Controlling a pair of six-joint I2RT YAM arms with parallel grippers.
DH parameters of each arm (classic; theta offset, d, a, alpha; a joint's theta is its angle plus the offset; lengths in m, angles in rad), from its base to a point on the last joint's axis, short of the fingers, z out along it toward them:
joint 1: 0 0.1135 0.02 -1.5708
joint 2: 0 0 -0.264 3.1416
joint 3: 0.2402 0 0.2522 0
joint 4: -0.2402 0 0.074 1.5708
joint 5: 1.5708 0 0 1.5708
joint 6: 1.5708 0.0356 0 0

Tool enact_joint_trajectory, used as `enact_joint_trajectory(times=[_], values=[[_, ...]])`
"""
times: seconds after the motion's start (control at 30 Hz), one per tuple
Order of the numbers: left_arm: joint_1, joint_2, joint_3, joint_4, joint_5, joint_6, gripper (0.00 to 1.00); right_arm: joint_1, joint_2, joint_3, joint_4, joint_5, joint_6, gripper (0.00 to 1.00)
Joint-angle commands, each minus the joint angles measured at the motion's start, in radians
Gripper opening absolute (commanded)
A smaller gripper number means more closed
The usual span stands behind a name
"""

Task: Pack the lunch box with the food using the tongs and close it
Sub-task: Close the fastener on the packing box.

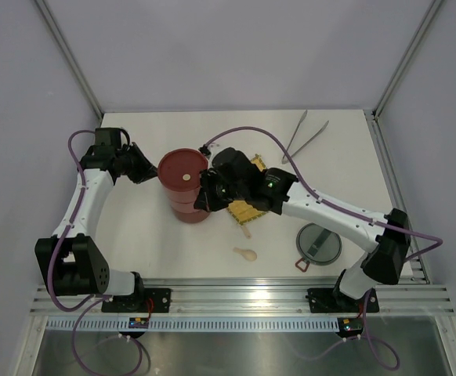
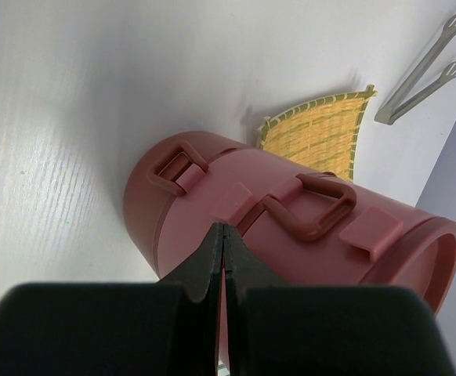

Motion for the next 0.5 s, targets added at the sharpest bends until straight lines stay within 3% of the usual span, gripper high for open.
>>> enact_joint_trajectory(times=[0.0, 0.33, 0.47], values=[[-0.001, -0.027, 0.015, 0.017, -0.011, 0.021, 0.00, 0.012, 0.082, 0.091, -0.030, 0.017, -0.052, 0.05], [-0.001, -0.016, 0.017, 0.017, -0.003, 0.025, 0.00, 0.014, 0.211, 0.280, -0.185, 0.241, 0.008, 0.00], [-0.001, -0.017, 0.017, 0.017, -0.003, 0.028, 0.00, 0.014, 0.222, 0.280, -0.219, 0.299, 0.023, 0.00]])
